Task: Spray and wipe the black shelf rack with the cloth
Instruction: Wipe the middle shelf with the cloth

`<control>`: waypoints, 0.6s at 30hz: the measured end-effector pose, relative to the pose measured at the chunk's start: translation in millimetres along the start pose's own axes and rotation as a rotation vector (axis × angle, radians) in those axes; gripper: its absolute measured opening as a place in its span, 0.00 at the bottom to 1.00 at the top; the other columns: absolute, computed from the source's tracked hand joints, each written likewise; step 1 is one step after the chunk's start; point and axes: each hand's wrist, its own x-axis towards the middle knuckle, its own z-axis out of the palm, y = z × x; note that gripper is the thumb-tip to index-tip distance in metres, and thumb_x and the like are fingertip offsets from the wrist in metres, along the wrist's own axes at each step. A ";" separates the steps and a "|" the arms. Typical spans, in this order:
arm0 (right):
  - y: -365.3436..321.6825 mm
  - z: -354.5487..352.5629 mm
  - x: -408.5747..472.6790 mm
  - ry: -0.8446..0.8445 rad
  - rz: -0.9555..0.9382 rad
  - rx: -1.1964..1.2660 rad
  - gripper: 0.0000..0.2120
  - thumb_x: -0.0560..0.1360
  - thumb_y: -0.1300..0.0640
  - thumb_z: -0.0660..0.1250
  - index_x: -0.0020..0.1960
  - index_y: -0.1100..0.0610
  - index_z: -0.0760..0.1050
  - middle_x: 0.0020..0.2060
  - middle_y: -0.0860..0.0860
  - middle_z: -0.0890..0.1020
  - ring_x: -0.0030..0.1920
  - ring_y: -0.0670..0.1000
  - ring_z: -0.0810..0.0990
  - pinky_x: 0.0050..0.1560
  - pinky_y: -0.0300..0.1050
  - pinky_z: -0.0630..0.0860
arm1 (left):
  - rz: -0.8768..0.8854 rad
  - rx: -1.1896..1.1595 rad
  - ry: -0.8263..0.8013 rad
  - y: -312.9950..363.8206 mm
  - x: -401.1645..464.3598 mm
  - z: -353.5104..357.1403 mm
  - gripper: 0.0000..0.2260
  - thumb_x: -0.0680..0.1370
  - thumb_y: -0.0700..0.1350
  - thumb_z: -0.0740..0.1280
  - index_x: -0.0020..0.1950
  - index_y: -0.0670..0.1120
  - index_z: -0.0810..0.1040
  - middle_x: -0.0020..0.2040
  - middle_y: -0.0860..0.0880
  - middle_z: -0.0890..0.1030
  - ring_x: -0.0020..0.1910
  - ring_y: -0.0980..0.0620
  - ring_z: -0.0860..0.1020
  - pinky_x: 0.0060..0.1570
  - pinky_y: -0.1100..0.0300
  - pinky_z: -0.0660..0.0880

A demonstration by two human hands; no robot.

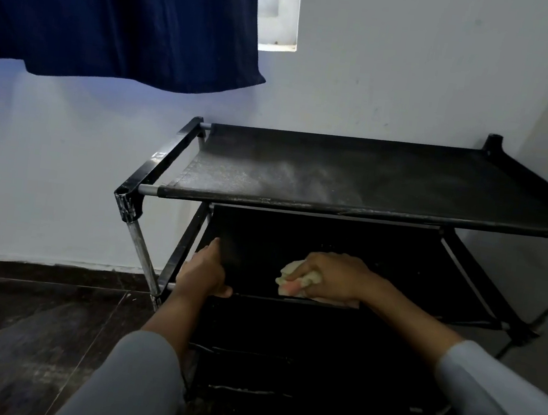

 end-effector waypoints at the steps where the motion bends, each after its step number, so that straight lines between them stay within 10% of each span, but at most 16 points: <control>1: -3.0 0.0 0.9 0.019 0.013 0.012 0.16 0.73 0.40 0.67 0.61 0.33 0.75 0.62 0.41 0.76 0.61 0.49 0.75 0.61 0.49 0.73 | 0.015 -0.031 0.002 -0.8 0.6 1.4 0.44 0.65 0.38 0.77 0.75 0.45 0.56 0.69 0.44 0.69 0.67 0.43 0.70 0.65 0.48 0.69; 9: -3.4 2.7 8.7 0.069 0.081 0.044 0.18 0.72 0.42 0.68 0.62 0.35 0.75 0.63 0.40 0.76 0.63 0.49 0.75 0.62 0.47 0.71 | 0.083 0.051 -0.124 -24.0 32.7 2.5 0.45 0.51 0.54 0.72 0.66 0.39 0.68 0.58 0.42 0.78 0.54 0.44 0.78 0.56 0.48 0.76; 18: 17.9 4.9 69.1 0.343 0.245 0.319 0.20 0.70 0.34 0.68 0.59 0.40 0.78 0.64 0.40 0.77 0.63 0.50 0.76 0.64 0.51 0.70 | 0.084 0.143 -0.219 -3.9 17.9 -11.0 0.41 0.71 0.43 0.73 0.76 0.41 0.50 0.72 0.44 0.65 0.69 0.45 0.68 0.67 0.54 0.66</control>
